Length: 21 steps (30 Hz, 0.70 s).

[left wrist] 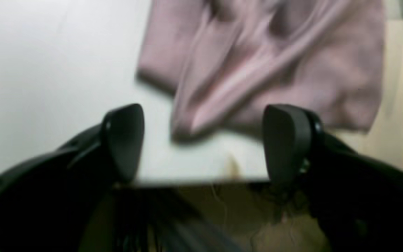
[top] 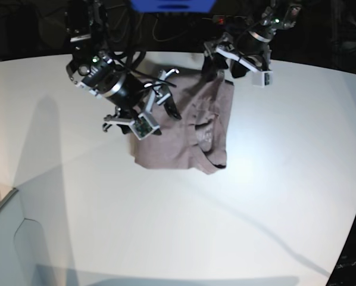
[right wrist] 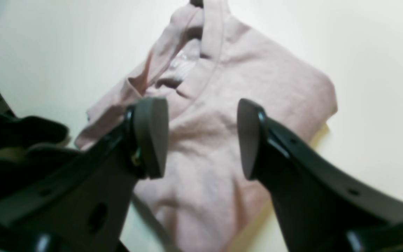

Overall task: Layout the t-shirt on the table in an organized manner, then fold the t-shirt properly
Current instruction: 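Lower the left gripper to the shirt's other end and grasp it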

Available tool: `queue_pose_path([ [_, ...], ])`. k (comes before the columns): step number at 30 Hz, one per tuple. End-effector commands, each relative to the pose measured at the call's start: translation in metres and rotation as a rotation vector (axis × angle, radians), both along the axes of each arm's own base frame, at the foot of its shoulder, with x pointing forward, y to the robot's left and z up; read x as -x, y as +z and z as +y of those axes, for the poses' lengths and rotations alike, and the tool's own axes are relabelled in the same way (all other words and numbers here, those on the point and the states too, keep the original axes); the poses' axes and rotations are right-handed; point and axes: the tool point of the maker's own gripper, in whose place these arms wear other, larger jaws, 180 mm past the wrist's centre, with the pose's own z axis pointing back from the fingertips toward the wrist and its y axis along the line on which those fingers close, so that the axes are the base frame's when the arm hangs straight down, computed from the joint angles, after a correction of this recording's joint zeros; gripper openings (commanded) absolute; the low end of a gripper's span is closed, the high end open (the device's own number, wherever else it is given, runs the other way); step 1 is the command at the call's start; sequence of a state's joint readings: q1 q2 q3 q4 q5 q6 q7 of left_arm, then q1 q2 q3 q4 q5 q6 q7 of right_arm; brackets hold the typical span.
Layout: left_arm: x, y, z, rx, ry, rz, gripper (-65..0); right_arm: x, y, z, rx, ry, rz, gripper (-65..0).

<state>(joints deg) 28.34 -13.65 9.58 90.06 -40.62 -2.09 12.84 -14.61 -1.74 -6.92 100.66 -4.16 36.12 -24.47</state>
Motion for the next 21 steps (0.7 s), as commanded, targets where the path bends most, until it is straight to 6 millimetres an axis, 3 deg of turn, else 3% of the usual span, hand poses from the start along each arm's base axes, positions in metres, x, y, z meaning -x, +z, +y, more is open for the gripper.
queue_pose_path([
  [1, -0.003, 0.005, -0.004, 0.012, -0.010, -0.023, -14.3, -0.007, 0.014, 0.002, -0.036, -0.007, -0.045, -32.9],
  [3, -0.005, 0.006, -0.008, 0.014, -0.021, -0.027, -15.3, -0.007, 0.014, 0.001, -0.034, -0.008, -0.045, -32.9],
  [8, -0.012, 0.005, -0.010, 0.024, -0.012, -0.033, -29.7, -0.010, 0.013, -0.006, -0.028, -0.029, -0.046, -32.9],
  [16, -0.012, 0.005, -0.013, 0.032, -0.010, -0.033, -46.2, -0.011, 0.014, -0.009, -0.026, -0.035, -0.048, -32.9],
  [18, -0.011, 0.005, -0.013, 0.032, -0.011, -0.032, -53.1, -0.011, 0.014, -0.009, -0.026, -0.035, -0.048, -32.9],
  [20, -0.013, 0.008, -0.013, 0.035, -0.009, -0.040, -65.0, -0.011, 0.013, -0.009, -0.026, -0.034, -0.046, -32.9],
  [21, -0.014, 0.009, -0.012, 0.031, -0.011, -0.042, -65.0, -0.011, 0.013, -0.009, -0.026, -0.034, -0.046, -32.9],
])
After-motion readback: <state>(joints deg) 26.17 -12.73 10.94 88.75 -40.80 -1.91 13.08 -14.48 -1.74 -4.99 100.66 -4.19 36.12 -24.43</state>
